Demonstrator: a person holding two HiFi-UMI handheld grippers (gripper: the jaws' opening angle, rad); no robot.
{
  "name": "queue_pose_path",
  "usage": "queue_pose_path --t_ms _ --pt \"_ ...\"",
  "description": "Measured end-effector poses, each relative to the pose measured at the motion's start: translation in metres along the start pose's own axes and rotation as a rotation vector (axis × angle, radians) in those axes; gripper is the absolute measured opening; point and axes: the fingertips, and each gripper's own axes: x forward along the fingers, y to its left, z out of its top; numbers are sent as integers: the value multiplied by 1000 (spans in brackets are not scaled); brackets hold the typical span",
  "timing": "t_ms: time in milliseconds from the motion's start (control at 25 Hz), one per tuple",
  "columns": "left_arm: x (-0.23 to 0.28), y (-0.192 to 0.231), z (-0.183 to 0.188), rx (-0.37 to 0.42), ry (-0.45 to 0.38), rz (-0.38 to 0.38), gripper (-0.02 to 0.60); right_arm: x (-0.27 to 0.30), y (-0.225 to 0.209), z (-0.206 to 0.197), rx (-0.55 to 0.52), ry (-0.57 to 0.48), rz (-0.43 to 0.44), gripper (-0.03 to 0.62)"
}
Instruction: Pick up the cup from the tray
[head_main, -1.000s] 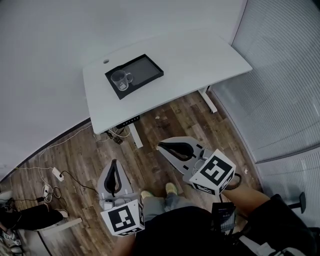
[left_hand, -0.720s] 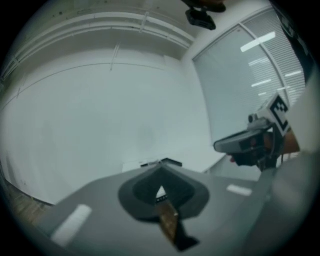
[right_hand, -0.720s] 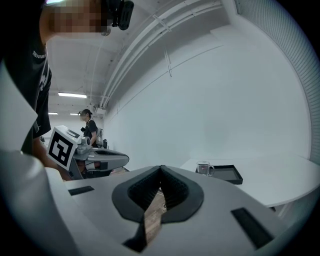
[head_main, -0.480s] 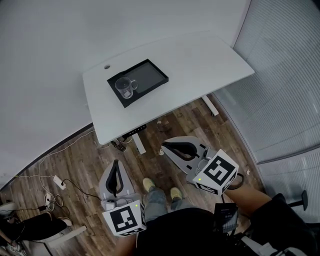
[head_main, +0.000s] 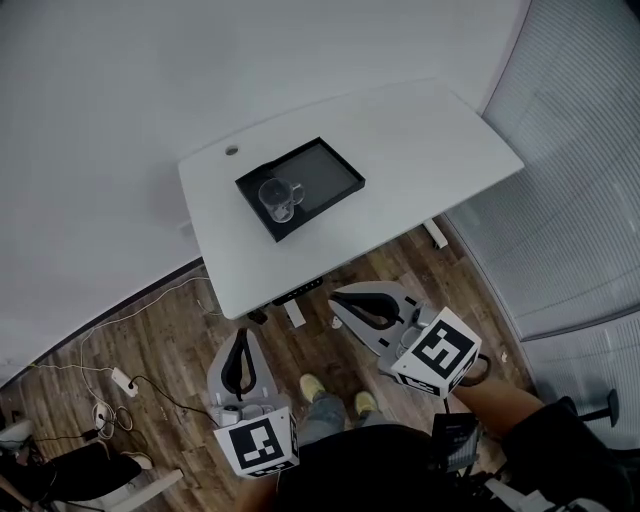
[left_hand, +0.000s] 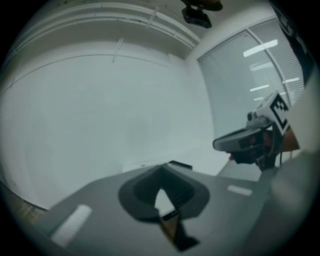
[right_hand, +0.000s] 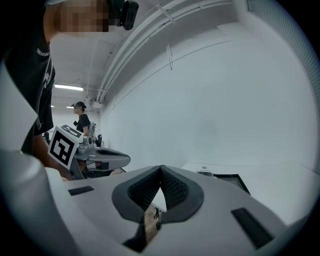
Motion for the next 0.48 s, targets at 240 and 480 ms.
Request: queue_pose_path --t_ms 240,480 --pt "22 24 -4 -17 -1 -17 2 30 -12 6 -1 16 -22 5" --pt "37 46 -5 -29 -2 -25 2 54 -17 13 -21 26 -38 5"
